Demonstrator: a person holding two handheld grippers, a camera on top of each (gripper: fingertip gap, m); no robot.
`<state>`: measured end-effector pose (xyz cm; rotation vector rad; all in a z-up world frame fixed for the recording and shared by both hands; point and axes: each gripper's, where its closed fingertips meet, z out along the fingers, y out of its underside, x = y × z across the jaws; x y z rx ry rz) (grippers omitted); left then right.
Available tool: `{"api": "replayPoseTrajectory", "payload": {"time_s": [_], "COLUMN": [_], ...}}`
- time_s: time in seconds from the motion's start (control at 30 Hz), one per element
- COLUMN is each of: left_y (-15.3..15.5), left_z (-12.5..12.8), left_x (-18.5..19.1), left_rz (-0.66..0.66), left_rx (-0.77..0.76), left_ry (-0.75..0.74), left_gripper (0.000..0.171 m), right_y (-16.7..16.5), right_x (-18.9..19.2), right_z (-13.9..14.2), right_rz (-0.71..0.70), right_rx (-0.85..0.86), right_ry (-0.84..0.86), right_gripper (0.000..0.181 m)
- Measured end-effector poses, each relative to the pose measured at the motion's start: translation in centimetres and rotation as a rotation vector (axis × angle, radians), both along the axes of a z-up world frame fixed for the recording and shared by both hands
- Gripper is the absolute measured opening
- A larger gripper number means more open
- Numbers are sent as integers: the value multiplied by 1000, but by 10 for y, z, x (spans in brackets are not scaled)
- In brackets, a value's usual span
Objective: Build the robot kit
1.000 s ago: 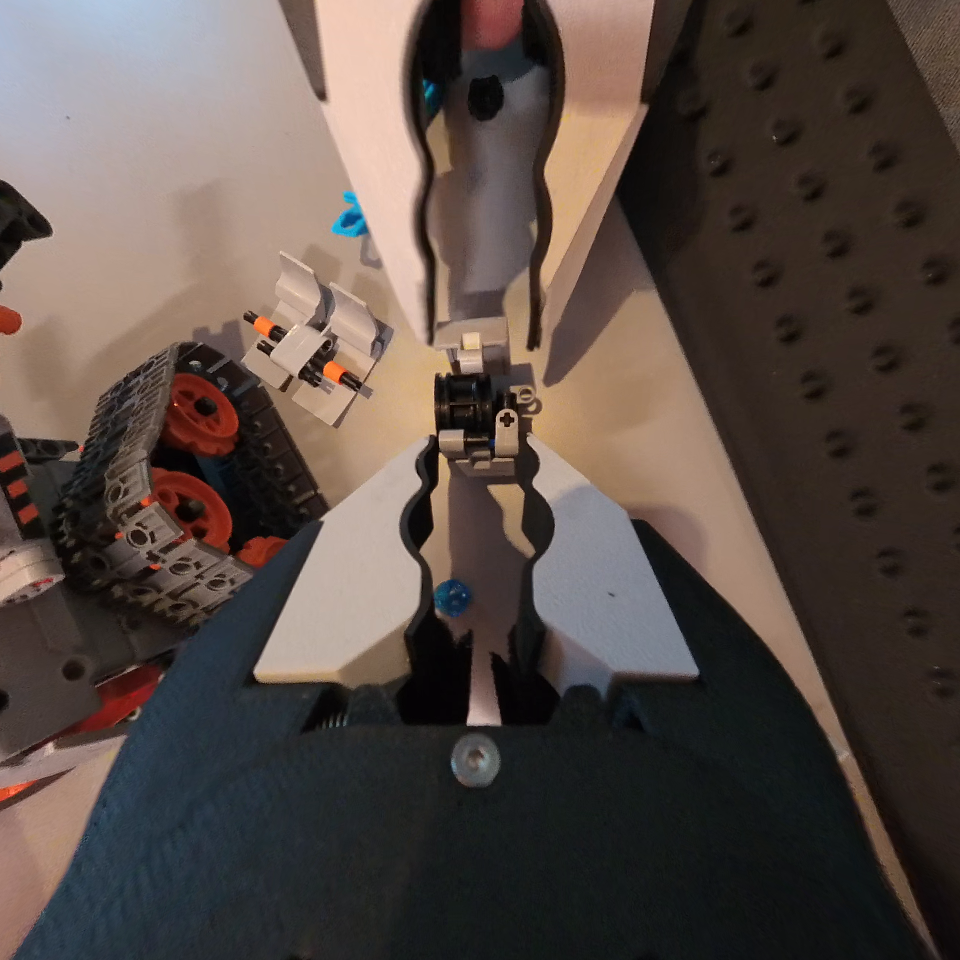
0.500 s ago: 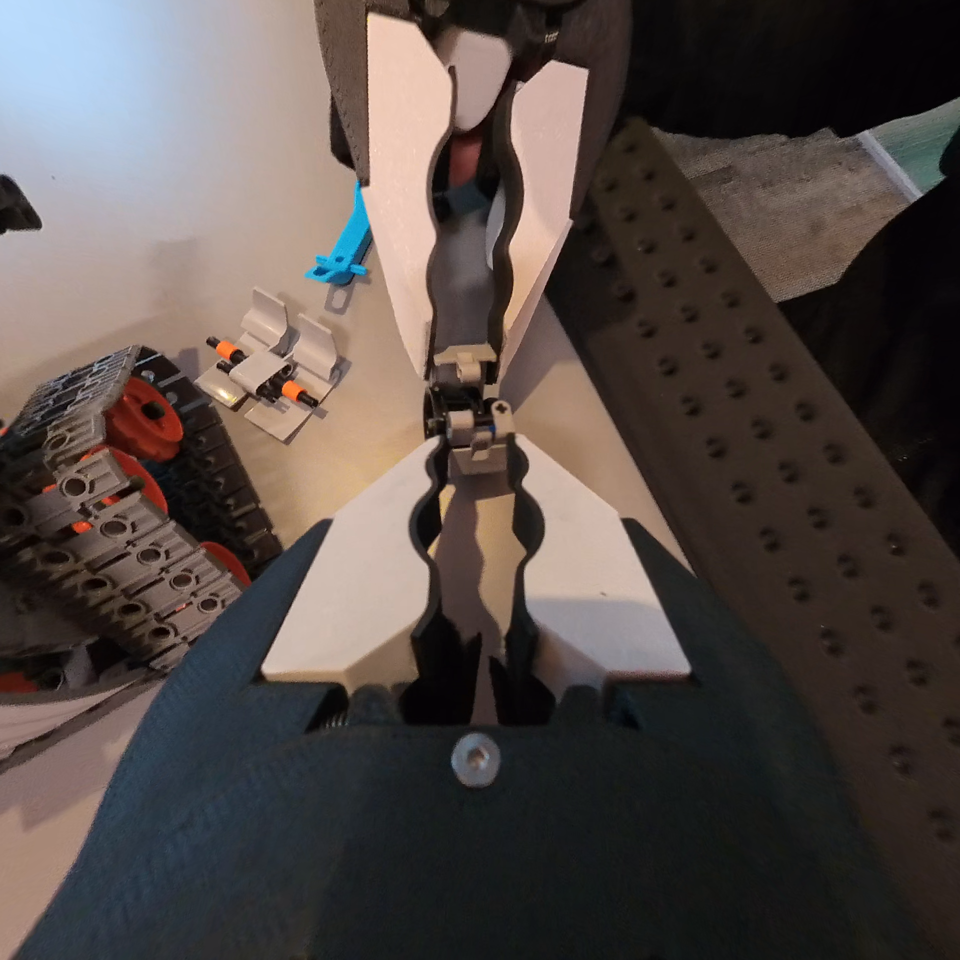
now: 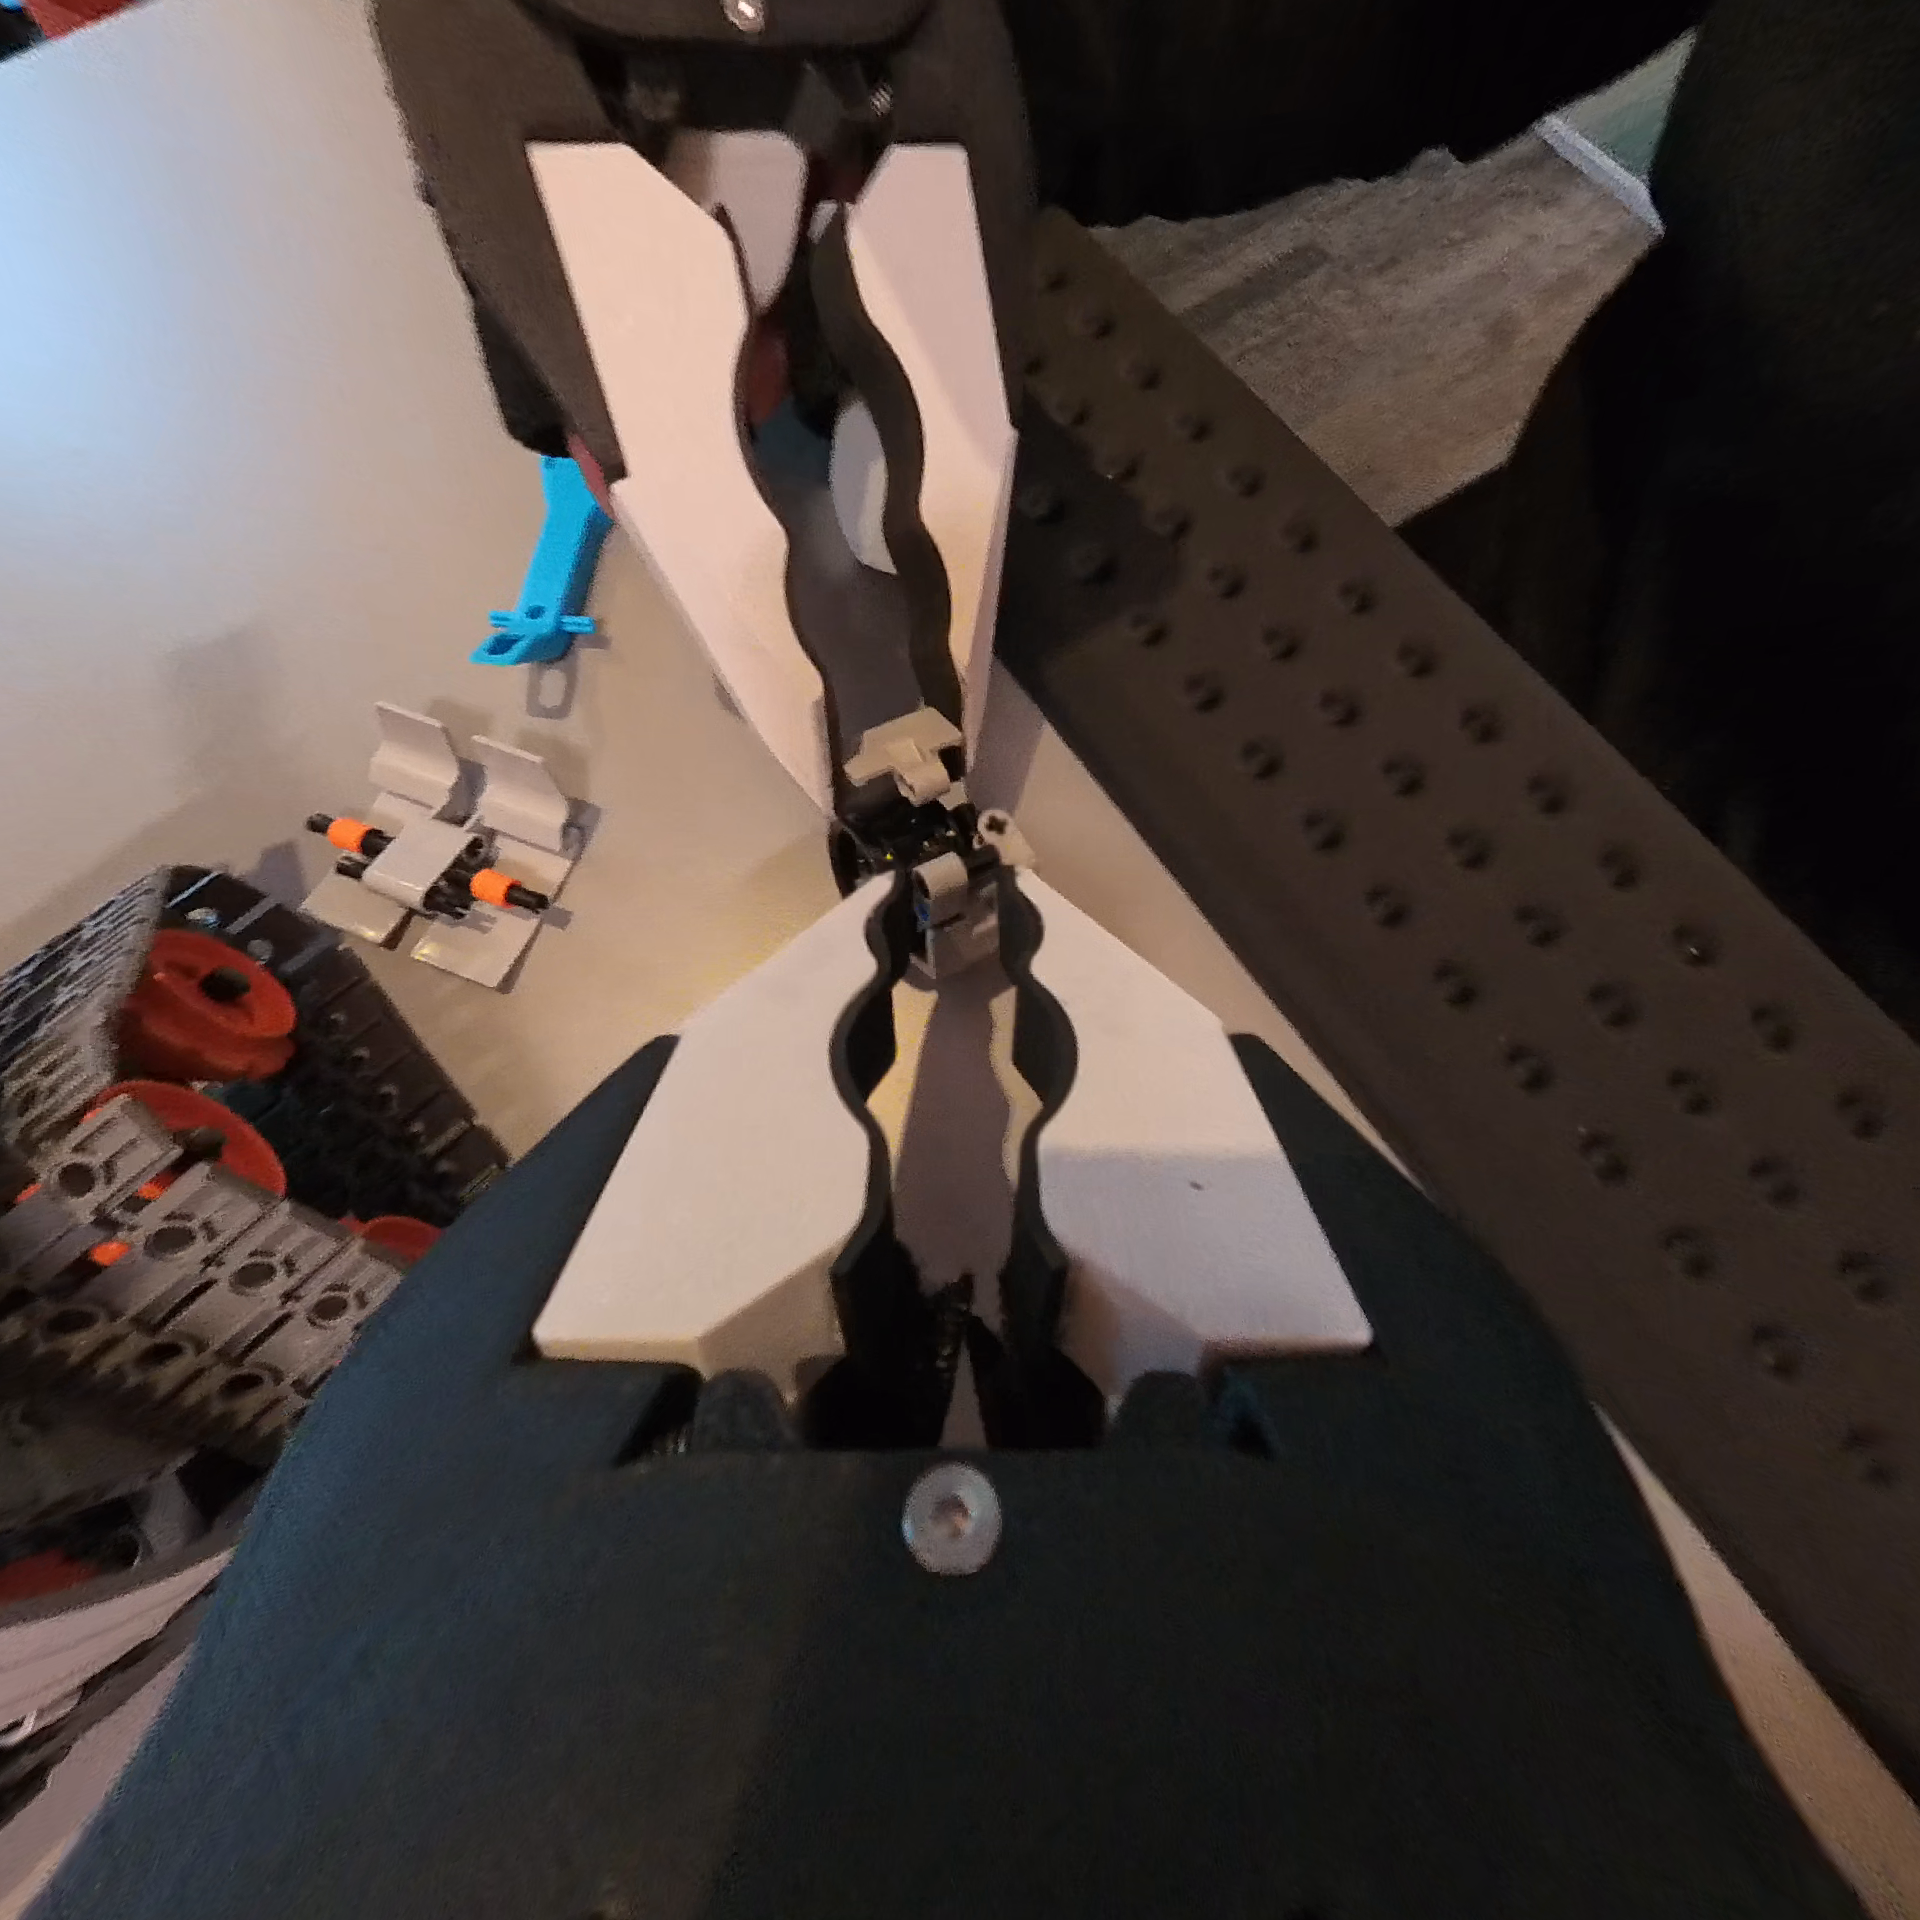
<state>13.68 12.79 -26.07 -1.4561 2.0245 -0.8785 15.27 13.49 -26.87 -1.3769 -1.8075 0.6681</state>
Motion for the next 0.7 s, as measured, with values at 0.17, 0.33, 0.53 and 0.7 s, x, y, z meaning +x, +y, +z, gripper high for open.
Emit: {"api": "replayPoseTrajectory", "payload": {"time_s": [0.17, 0.33, 0.53, 0.7], "left_y": [-12, -20, -25, -27], "left_z": [-1, 0, -2, -17], "left_x": [0, 2, 3, 2], "left_rz": [-79, -93, -36, 9], "left_rx": [17, -42, -111, -113], "left_ry": [11, -4, -38, -1], "left_gripper": [10, 8, 7, 7], "right_y": [-11, -18, -26, -37], "right_x": [-3, -5, -5, -9], "right_z": [-1, 0, 0, -2], "right_rz": [66, 109, 140, 174], "right_rx": [2, 4, 12, 4], "right_ry": [-9, -23, -24, -23], "right_gripper": [23, 23, 23, 22]}}
